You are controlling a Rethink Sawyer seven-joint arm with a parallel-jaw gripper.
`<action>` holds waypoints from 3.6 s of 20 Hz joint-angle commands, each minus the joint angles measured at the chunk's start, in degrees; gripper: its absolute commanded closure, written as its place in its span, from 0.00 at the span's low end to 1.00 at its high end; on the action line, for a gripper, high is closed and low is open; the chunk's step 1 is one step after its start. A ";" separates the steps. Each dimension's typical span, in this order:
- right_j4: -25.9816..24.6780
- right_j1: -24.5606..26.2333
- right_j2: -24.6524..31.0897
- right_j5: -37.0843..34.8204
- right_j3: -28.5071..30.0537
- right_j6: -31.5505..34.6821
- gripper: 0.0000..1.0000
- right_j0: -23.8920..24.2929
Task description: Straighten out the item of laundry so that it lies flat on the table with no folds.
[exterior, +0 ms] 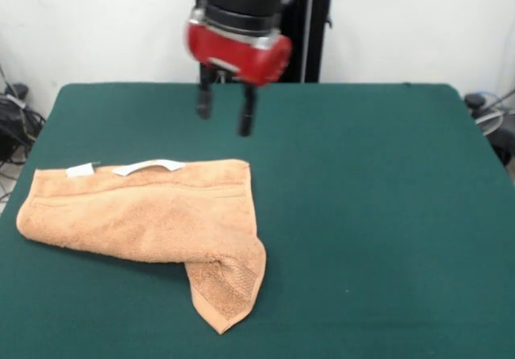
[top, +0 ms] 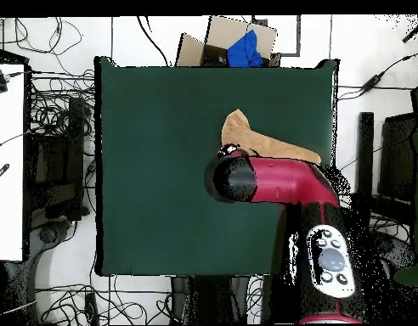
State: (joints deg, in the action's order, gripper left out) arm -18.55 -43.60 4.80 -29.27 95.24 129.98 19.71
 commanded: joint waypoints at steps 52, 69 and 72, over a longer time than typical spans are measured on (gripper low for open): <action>12.43 20.85 -5.67 26.59 -5.93 10.08 0.00 -3.54; 13.18 24.20 -5.05 32.11 -5.90 7.35 0.00 -2.57; 13.16 24.62 -4.89 32.05 -5.97 7.27 0.00 -2.54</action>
State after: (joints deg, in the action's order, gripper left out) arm -7.39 -21.60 -5.35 2.39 88.87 129.98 17.68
